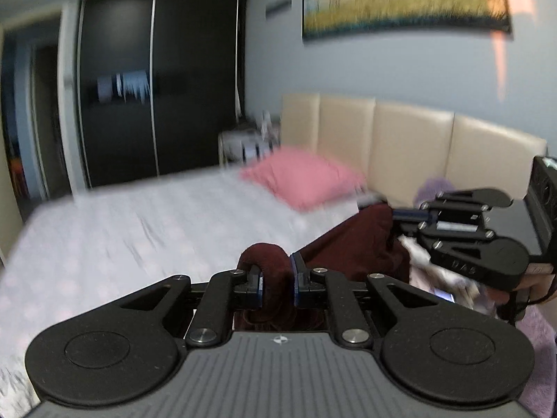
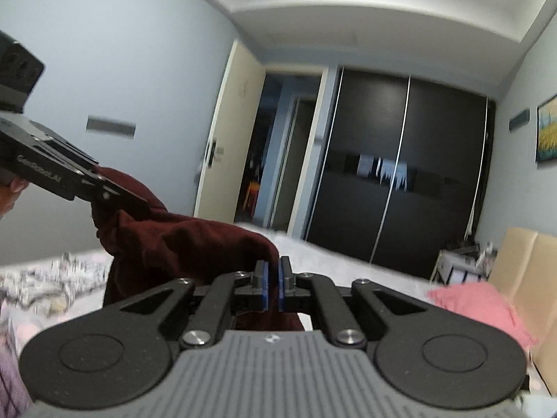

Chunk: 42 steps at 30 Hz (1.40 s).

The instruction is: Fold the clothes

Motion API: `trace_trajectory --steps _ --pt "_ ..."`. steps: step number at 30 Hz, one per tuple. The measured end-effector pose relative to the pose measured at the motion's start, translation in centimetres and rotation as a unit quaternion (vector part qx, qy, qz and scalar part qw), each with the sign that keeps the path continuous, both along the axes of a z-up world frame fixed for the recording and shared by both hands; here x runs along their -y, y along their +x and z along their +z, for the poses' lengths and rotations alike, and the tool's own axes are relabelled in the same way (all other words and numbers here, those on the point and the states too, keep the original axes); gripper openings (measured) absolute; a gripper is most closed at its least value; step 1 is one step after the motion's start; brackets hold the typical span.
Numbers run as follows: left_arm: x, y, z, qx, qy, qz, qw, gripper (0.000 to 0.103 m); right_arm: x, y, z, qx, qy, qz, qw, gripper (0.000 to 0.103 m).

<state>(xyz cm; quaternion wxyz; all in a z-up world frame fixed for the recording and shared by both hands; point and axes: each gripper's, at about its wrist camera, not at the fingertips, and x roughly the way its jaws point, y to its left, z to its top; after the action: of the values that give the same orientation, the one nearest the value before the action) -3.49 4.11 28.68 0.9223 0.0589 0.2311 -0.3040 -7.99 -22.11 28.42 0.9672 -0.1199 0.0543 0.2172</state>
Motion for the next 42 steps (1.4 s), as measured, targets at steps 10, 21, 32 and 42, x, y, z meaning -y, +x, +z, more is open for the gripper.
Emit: trace_trajectory --steps 10,21,32,42 --pt "5.0 9.8 -18.3 -0.222 0.024 -0.026 0.9744 0.012 3.2 6.9 -14.8 -0.236 -0.053 -0.034 0.970 0.006" --pt "7.5 16.6 -26.3 -0.263 -0.015 0.020 0.9645 0.054 5.9 15.8 -25.2 -0.352 -0.077 -0.103 0.927 0.007" --pt "7.3 16.3 -28.0 -0.225 0.022 0.014 0.9741 0.054 7.9 17.2 -25.1 -0.353 -0.065 -0.105 0.927 0.027" --pt "6.6 20.9 -33.0 -0.262 0.029 0.061 0.9628 0.054 7.6 21.7 -27.6 -0.368 -0.049 -0.117 0.921 0.037"
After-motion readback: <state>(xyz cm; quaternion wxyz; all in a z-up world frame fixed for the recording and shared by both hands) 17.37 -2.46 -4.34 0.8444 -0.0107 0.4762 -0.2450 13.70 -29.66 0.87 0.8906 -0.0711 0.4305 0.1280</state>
